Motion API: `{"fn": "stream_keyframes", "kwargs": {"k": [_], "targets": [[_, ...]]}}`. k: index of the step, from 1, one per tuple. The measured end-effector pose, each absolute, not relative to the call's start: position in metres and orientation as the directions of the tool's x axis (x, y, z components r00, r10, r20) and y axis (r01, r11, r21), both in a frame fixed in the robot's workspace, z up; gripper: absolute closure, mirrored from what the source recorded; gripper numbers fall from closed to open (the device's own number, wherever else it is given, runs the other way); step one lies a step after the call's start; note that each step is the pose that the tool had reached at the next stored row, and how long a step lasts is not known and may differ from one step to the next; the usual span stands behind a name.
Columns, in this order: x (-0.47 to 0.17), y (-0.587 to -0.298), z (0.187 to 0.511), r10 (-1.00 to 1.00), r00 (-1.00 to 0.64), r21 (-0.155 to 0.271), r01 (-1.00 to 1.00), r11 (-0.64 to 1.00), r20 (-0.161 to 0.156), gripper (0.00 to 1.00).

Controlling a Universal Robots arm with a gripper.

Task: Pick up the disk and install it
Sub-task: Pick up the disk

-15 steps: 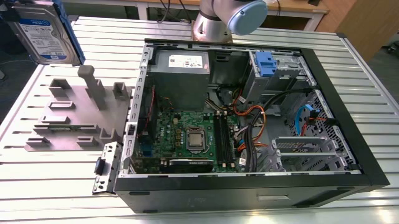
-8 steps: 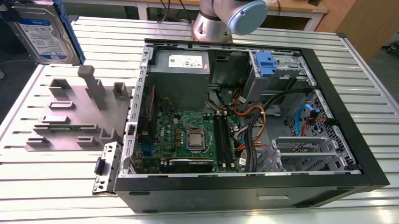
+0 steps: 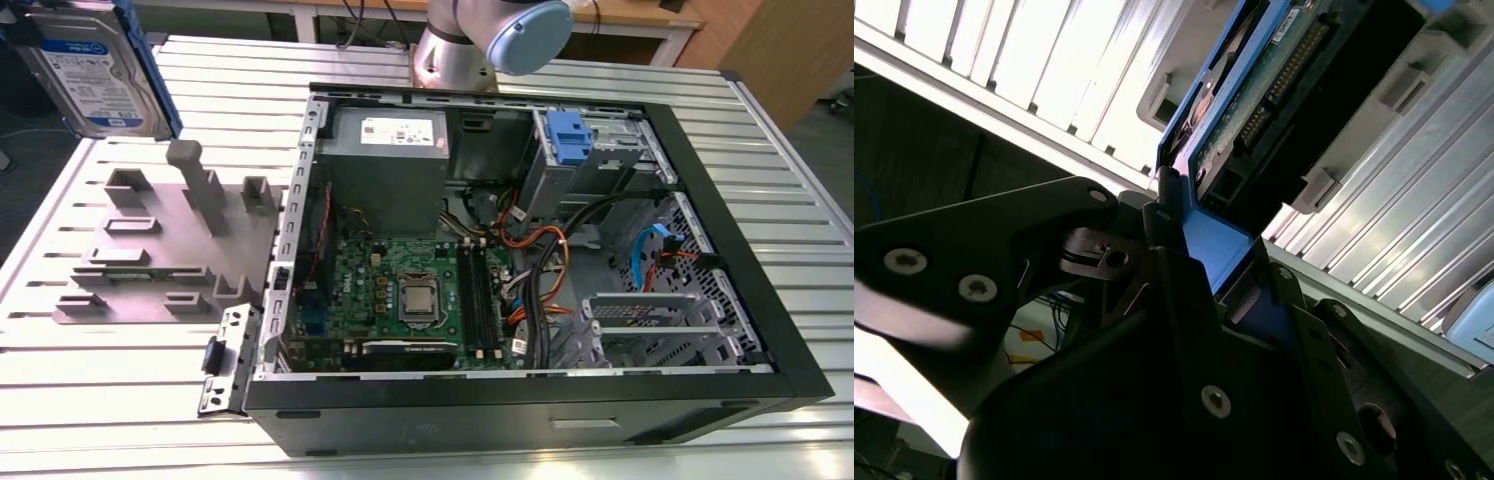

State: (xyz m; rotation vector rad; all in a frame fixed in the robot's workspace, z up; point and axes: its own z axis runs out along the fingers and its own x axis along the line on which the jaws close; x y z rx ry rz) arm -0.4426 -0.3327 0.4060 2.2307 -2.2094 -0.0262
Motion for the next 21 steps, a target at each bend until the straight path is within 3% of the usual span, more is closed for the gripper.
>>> {"fn": "stream_keyframes", "kwargs": {"k": [21], "targets": [[-0.443,-0.333,0.421,-0.999,0.035,0.013,-0.999,-0.035,-0.01,0.64]]}}
